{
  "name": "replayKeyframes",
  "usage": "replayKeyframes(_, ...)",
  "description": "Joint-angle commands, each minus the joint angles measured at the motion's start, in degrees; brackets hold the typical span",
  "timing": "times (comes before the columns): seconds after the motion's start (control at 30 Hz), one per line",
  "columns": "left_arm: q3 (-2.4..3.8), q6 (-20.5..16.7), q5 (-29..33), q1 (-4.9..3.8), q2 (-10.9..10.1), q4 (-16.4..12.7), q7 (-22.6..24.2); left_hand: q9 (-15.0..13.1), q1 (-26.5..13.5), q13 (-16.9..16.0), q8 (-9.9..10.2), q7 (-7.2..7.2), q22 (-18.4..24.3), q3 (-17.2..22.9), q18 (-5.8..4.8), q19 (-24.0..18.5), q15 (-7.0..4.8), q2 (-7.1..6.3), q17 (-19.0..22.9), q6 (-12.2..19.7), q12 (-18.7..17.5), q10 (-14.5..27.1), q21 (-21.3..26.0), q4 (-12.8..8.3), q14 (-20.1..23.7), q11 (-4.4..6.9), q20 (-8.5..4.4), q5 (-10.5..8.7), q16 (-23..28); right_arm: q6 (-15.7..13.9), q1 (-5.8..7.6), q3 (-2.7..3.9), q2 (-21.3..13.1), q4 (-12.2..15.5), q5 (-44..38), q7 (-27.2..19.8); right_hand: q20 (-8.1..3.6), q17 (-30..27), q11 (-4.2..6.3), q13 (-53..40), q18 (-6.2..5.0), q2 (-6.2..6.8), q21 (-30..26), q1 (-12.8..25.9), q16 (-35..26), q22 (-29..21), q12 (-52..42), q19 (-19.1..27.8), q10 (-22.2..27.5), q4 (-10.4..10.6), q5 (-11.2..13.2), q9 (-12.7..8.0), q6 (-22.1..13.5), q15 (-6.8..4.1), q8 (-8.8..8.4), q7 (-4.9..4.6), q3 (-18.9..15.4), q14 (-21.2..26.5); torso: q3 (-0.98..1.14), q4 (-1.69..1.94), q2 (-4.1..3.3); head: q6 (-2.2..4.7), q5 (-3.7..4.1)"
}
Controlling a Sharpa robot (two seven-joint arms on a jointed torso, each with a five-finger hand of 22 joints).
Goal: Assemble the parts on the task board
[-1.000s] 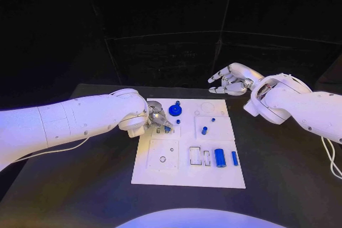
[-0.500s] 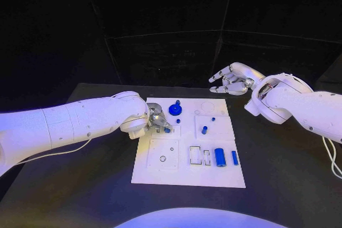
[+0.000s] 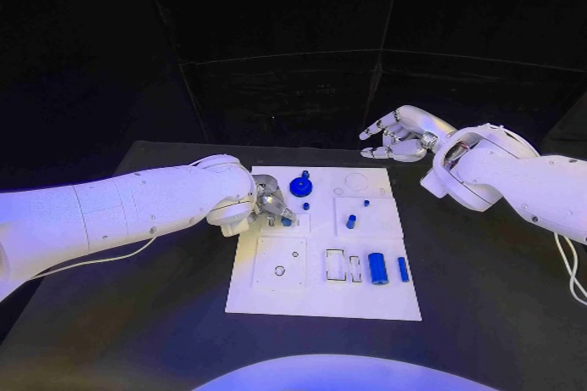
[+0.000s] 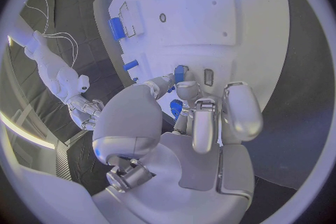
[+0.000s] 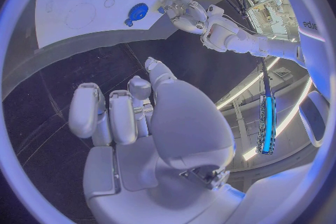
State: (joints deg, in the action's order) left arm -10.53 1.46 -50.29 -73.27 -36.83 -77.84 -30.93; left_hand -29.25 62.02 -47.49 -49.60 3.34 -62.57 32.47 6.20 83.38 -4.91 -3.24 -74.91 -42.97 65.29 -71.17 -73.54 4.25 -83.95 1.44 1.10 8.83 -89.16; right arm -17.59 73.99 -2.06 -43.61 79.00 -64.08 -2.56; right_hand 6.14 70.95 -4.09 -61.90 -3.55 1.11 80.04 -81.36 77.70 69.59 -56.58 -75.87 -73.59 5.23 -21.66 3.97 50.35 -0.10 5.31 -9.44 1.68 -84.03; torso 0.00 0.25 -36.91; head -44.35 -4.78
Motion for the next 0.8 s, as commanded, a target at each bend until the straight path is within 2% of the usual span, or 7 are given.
replayKeyframes(0.03, 0.00, 0.1, -1.3, 0.01, -0.1, -0.2, 0.7, 0.0, 0.2, -0.2, -0.3, -0.50, -0.1, 7.9, -1.09, 0.1, -0.27, 0.56, -13.5, 0.1, 0.3, -0.5, -0.1, -8.0, -5.7, 0.05, -0.16, 0.05, -0.2, -0.1, 0.11, 0.04, 0.0, 0.0, -0.3, -0.2, -0.11, -0.1, 0.05, 0.1, -0.99, 0.09, -0.3, -0.2, 0.1, 0.0, -0.2, -0.4, 0.4, 0.1, -0.4, 0.0, -0.3, -0.23, -0.11, -0.04, 0.2, -2.1, -0.03, 0.11, 0.05, -0.15, -0.05)
replayKeyframes(0.3, 0.00, -0.4, -4.4, 0.01, -0.2, -0.4, 1.0, 0.0, 0.2, -0.2, -0.4, -0.52, -0.2, 7.9, -1.11, 0.2, -0.29, 0.56, -13.6, 0.1, 0.3, -0.5, -0.2, -8.0, -5.7, 0.07, -0.17, 0.06, -0.2, 0.1, 0.11, 0.04, 0.0, 0.0, -0.3, -0.2, -0.11, -0.1, 0.05, 0.1, -0.98, 0.27, -0.3, -0.3, 0.1, 0.0, -0.1, -0.4, 0.4, 0.1, -0.3, 0.0, -0.4, -0.23, -0.11, -0.04, 0.2, -2.1, 0.02, 0.04, 0.09, -0.21, -0.19)
replayKeyframes(0.8, 0.00, -0.1, -5.1, 0.02, -0.1, -0.3, 0.8, -0.1, 0.2, -0.3, -0.6, -0.64, -0.5, 7.7, -1.15, 0.2, -0.37, 0.52, -13.7, -0.1, 0.5, -0.7, -0.3, -8.0, -5.7, 0.17, -0.23, 0.04, -0.3, 0.1, 0.11, 0.04, 0.1, -0.1, -0.3, -0.2, -0.11, -0.1, 0.05, 0.1, -0.99, 0.38, -0.3, -0.4, 0.1, -0.1, -0.1, -0.3, 0.4, 0.0, -0.3, 0.0, -0.4, -0.23, -0.11, -0.04, 0.2, -2.1, 0.02, 0.03, 0.06, -0.34, -0.14)
